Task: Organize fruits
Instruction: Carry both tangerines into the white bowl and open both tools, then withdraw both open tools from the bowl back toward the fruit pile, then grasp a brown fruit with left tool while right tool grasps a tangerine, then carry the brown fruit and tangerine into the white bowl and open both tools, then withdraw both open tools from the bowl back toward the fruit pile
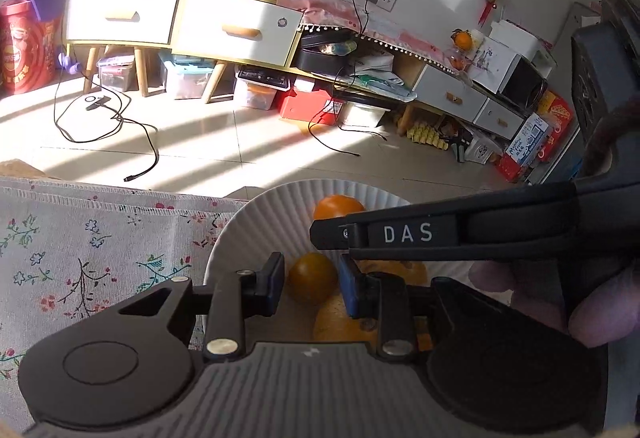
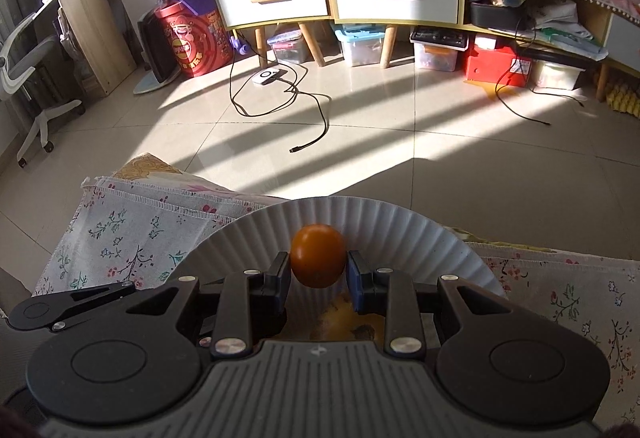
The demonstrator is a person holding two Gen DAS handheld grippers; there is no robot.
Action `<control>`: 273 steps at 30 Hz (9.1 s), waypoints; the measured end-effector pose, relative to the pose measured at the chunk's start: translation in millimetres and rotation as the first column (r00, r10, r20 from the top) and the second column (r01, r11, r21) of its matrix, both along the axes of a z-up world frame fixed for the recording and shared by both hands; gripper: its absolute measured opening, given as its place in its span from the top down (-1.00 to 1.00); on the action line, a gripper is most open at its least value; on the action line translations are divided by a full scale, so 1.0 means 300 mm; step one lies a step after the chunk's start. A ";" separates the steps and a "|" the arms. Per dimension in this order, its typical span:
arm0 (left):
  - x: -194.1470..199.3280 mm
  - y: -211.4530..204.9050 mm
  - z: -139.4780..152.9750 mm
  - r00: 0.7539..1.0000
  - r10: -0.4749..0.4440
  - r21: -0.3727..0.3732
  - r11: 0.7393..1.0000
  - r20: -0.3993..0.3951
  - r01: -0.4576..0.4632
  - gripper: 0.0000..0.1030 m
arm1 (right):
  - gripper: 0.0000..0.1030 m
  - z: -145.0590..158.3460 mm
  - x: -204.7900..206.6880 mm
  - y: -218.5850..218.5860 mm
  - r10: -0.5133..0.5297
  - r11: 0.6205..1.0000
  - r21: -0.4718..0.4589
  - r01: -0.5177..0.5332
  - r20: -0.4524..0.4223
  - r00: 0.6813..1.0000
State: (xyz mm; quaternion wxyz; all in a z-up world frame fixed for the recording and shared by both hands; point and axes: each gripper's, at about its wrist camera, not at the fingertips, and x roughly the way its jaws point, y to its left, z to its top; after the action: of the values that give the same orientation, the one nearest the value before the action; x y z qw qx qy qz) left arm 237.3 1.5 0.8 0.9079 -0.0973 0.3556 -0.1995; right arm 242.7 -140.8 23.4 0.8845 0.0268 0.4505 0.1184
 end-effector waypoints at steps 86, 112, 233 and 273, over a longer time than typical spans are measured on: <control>-0.664 0.007 -0.008 0.994 -0.105 0.249 0.962 -0.024 0.107 -0.85 | -0.89 0.024 -0.711 -0.165 -0.010 1.000 -0.009 0.011 0.089 0.996; -0.677 -0.030 -0.074 0.977 -0.213 0.234 0.951 0.019 0.202 0.30 | -0.93 -0.062 -0.776 -0.124 0.075 0.991 -0.118 -0.063 0.100 0.992; -0.294 -0.079 0.006 0.995 -0.039 0.260 0.965 0.087 0.015 0.70 | 0.44 0.002 -0.267 -0.201 -0.042 0.998 -0.042 0.051 0.179 0.983; -0.366 -0.031 0.077 0.993 -0.047 0.237 0.971 0.106 0.021 -0.33 | -0.39 0.071 -0.296 -0.179 -0.075 0.997 -0.004 0.076 0.158 0.985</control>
State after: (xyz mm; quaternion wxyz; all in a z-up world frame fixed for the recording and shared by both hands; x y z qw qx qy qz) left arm 127.5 -8.0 24.1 0.9277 0.0283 0.3275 -0.1766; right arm 154.0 -194.5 44.7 0.9214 0.0301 0.3782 0.0843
